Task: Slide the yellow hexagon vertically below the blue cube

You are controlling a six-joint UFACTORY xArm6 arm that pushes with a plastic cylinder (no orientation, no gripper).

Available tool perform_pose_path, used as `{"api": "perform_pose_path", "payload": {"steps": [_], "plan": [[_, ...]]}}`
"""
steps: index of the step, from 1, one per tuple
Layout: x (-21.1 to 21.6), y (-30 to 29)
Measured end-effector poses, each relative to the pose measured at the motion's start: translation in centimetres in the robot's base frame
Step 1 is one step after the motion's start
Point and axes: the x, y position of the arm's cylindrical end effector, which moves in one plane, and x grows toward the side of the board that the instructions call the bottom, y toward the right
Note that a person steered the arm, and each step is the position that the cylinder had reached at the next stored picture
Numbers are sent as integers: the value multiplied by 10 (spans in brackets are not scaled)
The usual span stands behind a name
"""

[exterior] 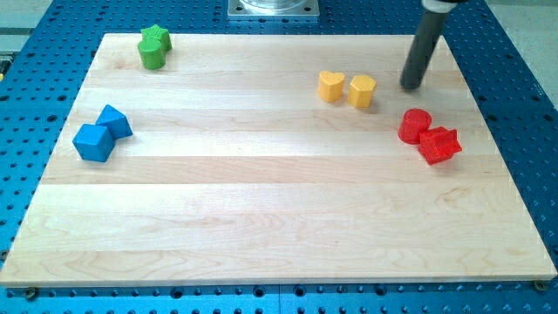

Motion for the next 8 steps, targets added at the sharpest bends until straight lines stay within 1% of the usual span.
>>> {"api": "perform_pose_path", "payload": {"steps": [2, 3, 4, 5, 6, 7, 8], "plan": [[38, -190], [57, -145], [40, -138], [13, -96], [26, -56], [69, -86], [97, -170]]}}
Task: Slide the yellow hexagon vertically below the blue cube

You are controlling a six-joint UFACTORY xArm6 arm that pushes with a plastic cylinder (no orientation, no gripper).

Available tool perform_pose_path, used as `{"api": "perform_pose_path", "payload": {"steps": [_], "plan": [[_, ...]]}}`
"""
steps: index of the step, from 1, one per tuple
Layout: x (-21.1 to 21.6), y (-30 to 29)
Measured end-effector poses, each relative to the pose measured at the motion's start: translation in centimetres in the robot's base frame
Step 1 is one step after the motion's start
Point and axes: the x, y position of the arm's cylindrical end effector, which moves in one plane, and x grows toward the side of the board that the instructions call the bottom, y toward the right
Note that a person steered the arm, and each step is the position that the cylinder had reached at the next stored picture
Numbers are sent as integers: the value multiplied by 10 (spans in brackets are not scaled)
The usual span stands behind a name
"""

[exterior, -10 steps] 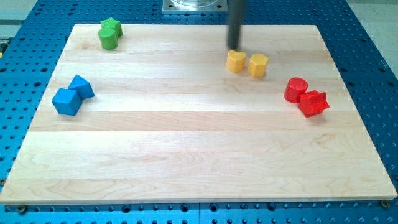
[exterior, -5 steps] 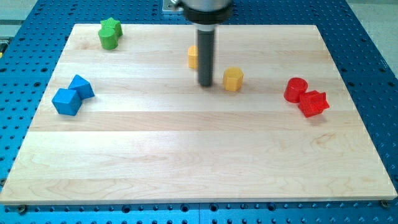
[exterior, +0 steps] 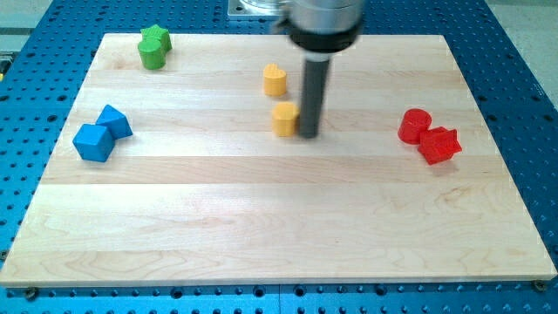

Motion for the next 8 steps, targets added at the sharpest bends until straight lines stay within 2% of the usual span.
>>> {"api": "perform_pose_path", "payload": {"steps": [1, 2, 3, 4, 5, 7, 8], "plan": [[-20, -5], [-25, -37], [-40, -35], [-47, -58], [-5, -131], [98, -209], [100, -173]]}}
